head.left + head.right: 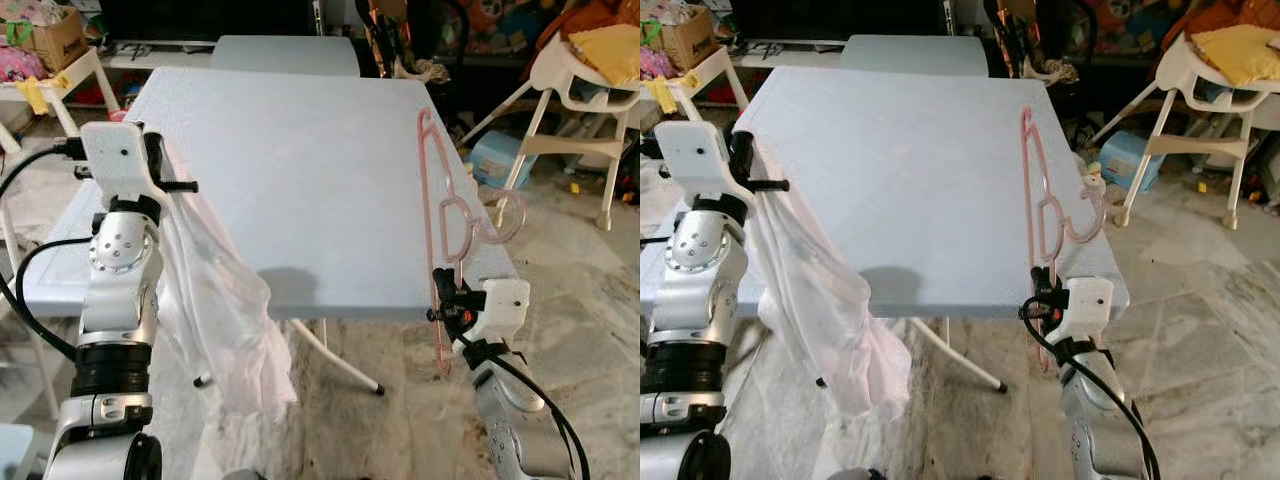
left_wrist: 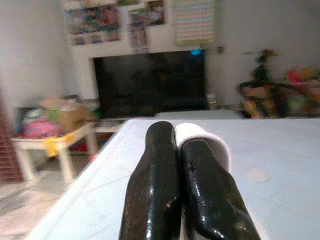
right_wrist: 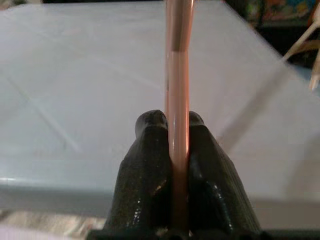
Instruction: Hang hanger
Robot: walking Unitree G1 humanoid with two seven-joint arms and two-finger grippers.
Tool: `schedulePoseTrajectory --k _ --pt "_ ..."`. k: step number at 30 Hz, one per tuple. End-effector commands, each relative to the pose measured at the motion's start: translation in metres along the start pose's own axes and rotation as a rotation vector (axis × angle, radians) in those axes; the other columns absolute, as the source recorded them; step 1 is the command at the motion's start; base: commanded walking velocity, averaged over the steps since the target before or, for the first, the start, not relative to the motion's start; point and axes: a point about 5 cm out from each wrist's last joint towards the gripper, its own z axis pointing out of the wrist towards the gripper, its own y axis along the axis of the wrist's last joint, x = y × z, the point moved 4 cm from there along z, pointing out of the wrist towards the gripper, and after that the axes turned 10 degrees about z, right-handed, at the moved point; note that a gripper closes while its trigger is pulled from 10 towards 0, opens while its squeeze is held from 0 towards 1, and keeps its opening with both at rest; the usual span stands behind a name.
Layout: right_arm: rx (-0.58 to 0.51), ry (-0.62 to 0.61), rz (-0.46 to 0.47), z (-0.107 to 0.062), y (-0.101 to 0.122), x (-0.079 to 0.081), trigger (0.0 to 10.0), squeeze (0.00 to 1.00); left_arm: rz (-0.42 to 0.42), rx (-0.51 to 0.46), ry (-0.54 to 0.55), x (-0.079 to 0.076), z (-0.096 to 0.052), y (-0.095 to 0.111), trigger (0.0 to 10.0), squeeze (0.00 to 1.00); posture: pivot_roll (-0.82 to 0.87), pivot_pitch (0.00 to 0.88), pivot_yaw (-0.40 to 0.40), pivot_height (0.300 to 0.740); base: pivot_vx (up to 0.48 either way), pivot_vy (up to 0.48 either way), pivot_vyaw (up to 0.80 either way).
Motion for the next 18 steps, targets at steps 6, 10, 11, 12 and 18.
schedulePoseTrajectory --k 6,10,11,12,18 --pt "0.016 -0.013 0.008 -0.0016 -0.0035 -0.0002 10.0 0.0 -0.001 -0.006 -0.015 -0.0031 -0.0002 0.0005 10.0 0.0 -0.01 0.115 -0.027 0.74 0.0 0.0 0.0" --pt "0.016 -0.013 0.006 -0.0013 -0.0032 -0.0009 10.0 0.0 -0.015 0.004 -0.013 -0.0034 -0.0005 -0.0026 10.0 0.0 -0.01 0.114 -0.025 0.74 0.0 0.0 0.0" --pt "0.015 -0.014 0.006 -0.0012 -0.003 -0.0013 10.0 0.0 -0.017 0.006 -0.01 -0.0029 -0.0002 -0.003 10.0 0.0 -0.01 0.114 -0.024 0.74 0.24 0.0 0.0" --pt "0.014 -0.015 0.005 -0.0011 -0.0028 -0.0017 10.0 0.0 -0.019 0.007 -0.008 -0.0026 0.0002 -0.0033 10.0 0.0 -0.01 0.112 -0.024 0.74 0.24 0.0 0.0" --pt "0.014 -0.012 0.008 -0.0003 -0.0036 0.0007 10.0 0.0 -0.017 0.005 -0.016 -0.0048 0.0024 -0.0026 10.0 0.0 -0.01 0.108 -0.024 0.74 0.0 0.0 0.0"
